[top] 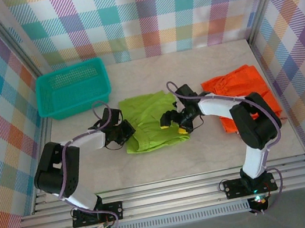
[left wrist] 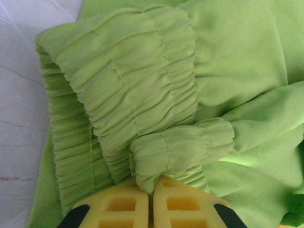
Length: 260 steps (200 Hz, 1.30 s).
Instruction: Fold and stack the shorts
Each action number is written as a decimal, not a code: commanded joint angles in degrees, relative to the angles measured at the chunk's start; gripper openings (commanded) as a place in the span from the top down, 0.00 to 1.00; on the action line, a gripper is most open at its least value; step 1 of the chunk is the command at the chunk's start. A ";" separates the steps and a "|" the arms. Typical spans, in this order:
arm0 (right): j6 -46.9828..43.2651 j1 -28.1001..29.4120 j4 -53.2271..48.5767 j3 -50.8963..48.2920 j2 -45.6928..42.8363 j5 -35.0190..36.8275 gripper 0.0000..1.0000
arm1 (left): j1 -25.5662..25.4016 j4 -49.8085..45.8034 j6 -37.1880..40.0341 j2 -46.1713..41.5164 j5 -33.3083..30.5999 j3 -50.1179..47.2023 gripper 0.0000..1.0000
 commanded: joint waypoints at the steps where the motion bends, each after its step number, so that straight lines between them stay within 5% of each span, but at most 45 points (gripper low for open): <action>1: -4.82 -0.70 -4.25 0.05 -0.61 -0.73 0.12 | 0.20 -3.57 0.85 2.16 -5.12 -2.49 0.94; 28: -9.46 -0.72 -5.80 1.03 -6.06 -0.05 0.10 | 0.56 -6.04 3.38 -5.19 -5.13 -1.59 0.82; 75: -19.44 -2.60 -13.47 5.12 -14.14 10.06 0.00 | -0.02 -17.77 6.09 -19.63 2.35 10.86 0.25; 106: -20.23 -6.71 -12.65 4.90 -15.20 8.86 0.01 | -5.17 -12.98 -1.31 -21.32 6.72 10.64 0.13; 143: -19.84 -9.91 -12.04 5.50 -14.03 5.31 0.01 | -10.65 -2.31 -9.88 -17.99 7.67 4.12 0.07; 185: -20.03 -11.06 -10.94 4.88 -13.00 1.60 0.01 | -11.33 6.11 -11.57 -9.13 7.84 -4.02 0.06; 260: -24.21 -11.07 -13.66 10.15 -3.02 -4.30 0.01 | -11.26 2.49 -7.92 -10.49 0.50 -13.92 0.06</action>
